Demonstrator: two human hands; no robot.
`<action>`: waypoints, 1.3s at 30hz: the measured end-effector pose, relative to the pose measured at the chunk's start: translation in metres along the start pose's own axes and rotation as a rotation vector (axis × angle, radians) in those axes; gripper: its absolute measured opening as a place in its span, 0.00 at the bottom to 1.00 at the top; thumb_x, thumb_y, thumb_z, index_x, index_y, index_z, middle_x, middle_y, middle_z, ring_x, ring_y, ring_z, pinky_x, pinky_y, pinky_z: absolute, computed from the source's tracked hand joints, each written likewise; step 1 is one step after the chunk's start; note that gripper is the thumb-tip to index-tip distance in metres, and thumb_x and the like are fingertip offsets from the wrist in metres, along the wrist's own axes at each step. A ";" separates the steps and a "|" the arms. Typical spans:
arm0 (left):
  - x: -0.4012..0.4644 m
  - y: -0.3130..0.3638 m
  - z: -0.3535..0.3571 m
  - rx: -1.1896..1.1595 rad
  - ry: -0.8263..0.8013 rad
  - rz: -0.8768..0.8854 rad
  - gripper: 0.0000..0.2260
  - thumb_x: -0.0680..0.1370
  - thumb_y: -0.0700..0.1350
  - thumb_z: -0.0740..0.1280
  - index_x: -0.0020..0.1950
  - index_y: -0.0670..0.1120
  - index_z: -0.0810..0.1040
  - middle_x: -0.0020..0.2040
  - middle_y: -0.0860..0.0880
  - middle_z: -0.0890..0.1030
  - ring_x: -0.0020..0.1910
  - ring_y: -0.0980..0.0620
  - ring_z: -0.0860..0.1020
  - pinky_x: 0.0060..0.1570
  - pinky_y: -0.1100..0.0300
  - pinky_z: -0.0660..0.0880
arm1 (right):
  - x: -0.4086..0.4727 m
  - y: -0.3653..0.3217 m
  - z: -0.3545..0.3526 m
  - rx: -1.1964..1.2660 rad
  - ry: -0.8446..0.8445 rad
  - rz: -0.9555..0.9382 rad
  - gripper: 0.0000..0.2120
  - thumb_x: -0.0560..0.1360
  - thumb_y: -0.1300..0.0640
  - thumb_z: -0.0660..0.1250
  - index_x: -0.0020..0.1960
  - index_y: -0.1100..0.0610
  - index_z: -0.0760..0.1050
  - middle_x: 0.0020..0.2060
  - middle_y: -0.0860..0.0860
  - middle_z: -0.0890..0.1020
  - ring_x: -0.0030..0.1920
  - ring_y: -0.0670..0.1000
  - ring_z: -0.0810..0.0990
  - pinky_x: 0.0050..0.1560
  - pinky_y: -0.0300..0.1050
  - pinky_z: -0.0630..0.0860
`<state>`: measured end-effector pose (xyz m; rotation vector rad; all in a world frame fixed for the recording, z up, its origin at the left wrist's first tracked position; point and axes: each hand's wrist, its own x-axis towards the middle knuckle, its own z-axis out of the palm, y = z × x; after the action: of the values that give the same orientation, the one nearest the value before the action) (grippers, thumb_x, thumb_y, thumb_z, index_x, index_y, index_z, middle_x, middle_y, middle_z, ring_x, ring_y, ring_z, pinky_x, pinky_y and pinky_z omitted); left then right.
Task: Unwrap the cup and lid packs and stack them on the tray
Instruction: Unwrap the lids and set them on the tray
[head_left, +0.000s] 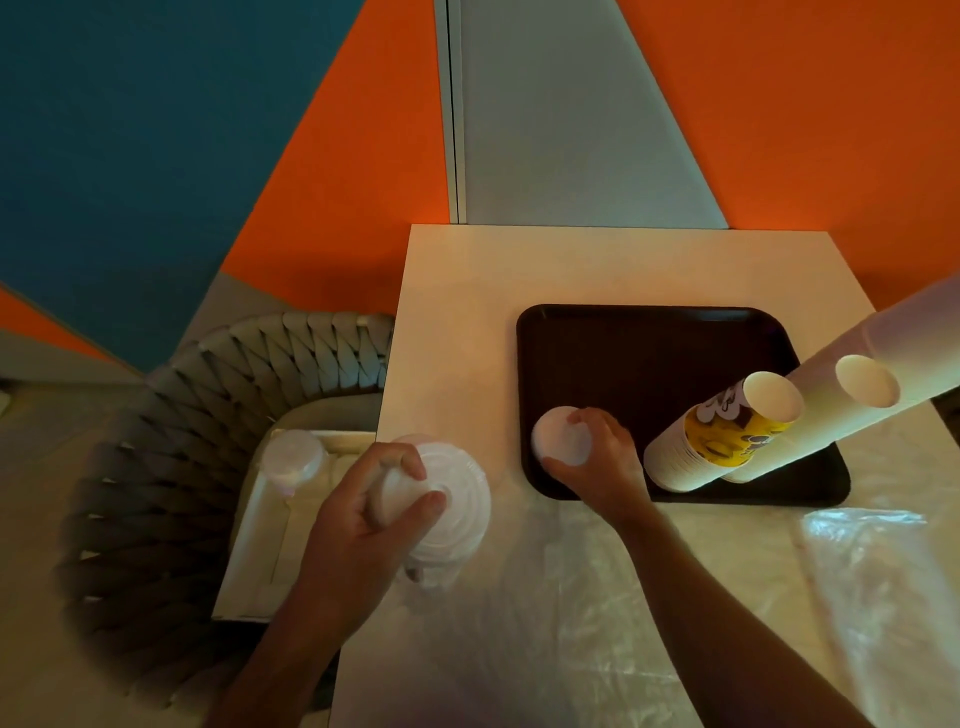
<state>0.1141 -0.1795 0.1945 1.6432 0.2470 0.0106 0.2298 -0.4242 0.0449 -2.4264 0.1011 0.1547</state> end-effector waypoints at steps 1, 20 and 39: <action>0.000 -0.001 0.000 -0.003 -0.002 -0.005 0.08 0.67 0.46 0.73 0.41 0.55 0.76 0.50 0.65 0.80 0.45 0.57 0.82 0.23 0.54 0.77 | 0.000 0.001 0.001 -0.007 -0.008 -0.002 0.32 0.66 0.46 0.81 0.65 0.50 0.71 0.67 0.48 0.72 0.67 0.55 0.69 0.60 0.50 0.72; 0.005 -0.007 -0.002 0.105 0.025 0.068 0.26 0.65 0.59 0.73 0.62 0.62 0.74 0.61 0.61 0.78 0.59 0.58 0.78 0.52 0.61 0.77 | -0.020 -0.063 -0.040 0.154 0.101 -0.071 0.22 0.73 0.46 0.75 0.65 0.48 0.74 0.65 0.45 0.76 0.66 0.49 0.72 0.62 0.51 0.73; -0.009 0.014 0.004 0.163 0.009 0.205 0.18 0.74 0.48 0.72 0.60 0.62 0.73 0.55 0.70 0.77 0.54 0.65 0.78 0.43 0.73 0.75 | -0.092 -0.163 -0.091 0.383 -0.219 -0.205 0.07 0.75 0.55 0.76 0.53 0.50 0.84 0.40 0.40 0.83 0.40 0.38 0.83 0.38 0.28 0.75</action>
<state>0.1083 -0.1855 0.2093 1.8256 0.0867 0.1566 0.1649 -0.3574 0.2317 -2.0093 -0.2002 0.2793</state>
